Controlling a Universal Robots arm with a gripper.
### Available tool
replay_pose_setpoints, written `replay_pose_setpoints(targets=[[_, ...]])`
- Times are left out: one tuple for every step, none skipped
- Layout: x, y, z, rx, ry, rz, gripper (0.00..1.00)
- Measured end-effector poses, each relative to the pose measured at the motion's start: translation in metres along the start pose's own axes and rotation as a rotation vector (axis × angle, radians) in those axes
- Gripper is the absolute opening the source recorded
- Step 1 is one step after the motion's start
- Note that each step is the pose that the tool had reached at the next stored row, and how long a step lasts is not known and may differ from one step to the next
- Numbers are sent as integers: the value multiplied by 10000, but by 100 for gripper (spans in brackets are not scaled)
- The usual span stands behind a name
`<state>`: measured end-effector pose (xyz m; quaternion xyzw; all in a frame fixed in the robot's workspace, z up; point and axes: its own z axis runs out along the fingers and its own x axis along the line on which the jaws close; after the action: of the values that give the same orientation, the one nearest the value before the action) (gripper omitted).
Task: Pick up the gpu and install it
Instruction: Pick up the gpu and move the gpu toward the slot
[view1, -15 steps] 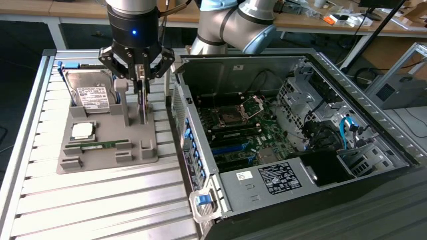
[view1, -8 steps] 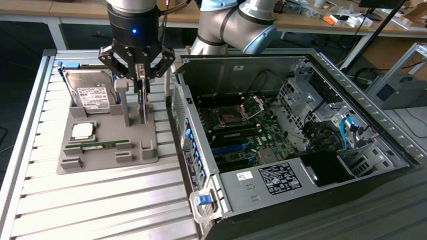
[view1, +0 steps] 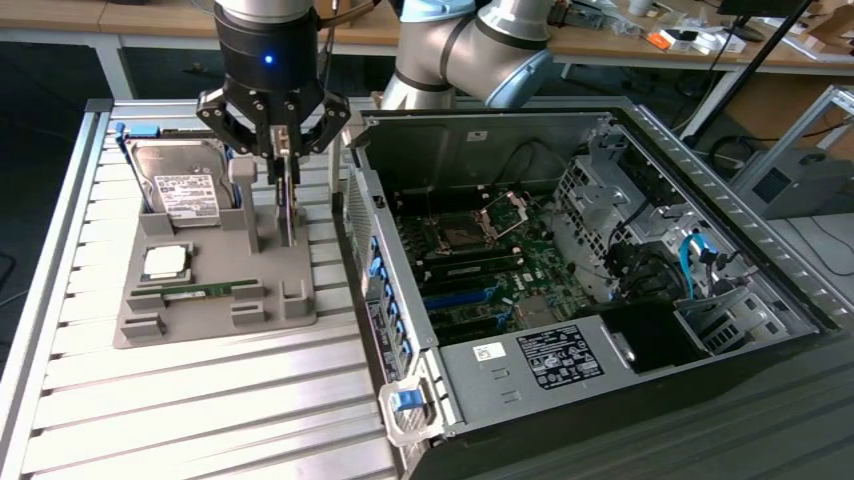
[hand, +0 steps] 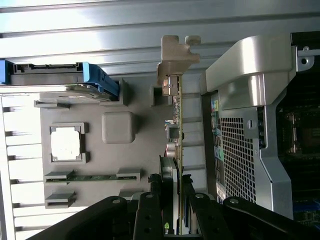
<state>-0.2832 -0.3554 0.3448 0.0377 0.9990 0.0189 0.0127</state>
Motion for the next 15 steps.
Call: replay_pose_setpoints(targets=[[0,0,-2,-1,-1,0,27],[0,0,-4,-1,-1,0,27],[0,0,-7,0,0,0,27],[0,0,-10,-1,-1,0,27],[0,0,-13,-1,-1,0,27],[0,1,-16,-1,-1,0,27],[0,1,-21,0,-1,0,27],[-1,1,-24,0,0,0,27],[-1,1,-26,-1,0,0,27],[-1,1,-31,0,0,0,27],[-1,1,-35,0,0,0,27],[-1,2,-36,-1,-1,0,27],[-1,1,-38,0,-1,0,27],[-1,2,-40,-1,-1,0,27],[-1,2,-43,-1,-1,0,27]])
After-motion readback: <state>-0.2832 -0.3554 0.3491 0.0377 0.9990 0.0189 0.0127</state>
